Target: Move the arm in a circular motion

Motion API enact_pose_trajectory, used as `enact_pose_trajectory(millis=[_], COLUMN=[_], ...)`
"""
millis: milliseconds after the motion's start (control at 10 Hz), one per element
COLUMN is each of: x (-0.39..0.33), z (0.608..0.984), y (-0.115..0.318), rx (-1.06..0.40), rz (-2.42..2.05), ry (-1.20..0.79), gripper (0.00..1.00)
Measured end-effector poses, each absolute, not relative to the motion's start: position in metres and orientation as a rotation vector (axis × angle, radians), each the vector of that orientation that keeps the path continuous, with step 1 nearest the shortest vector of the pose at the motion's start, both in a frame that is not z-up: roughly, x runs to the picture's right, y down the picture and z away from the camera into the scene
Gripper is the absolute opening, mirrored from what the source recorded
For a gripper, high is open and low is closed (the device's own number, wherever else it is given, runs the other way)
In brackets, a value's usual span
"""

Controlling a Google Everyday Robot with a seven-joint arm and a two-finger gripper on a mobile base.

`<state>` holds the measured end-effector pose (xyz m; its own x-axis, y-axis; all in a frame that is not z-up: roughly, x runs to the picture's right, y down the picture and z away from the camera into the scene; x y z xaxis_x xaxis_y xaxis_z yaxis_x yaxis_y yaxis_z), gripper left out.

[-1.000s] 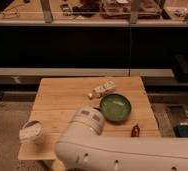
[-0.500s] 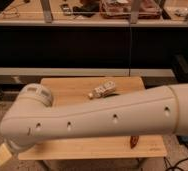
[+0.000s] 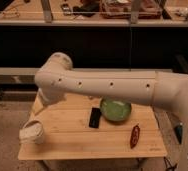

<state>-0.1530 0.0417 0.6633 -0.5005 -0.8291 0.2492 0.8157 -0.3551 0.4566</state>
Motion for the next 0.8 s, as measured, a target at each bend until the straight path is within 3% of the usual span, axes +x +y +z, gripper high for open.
enact_pose_trajectory(millis=[400, 800], x=[0.065, 0.198], z=[0.709, 0.729], y=[-0.022, 0.001], rx=[-0.121, -0.271], rz=[-1.712, -1.542], ry=[-0.464, -0.415], gripper=[0.80, 0.80])
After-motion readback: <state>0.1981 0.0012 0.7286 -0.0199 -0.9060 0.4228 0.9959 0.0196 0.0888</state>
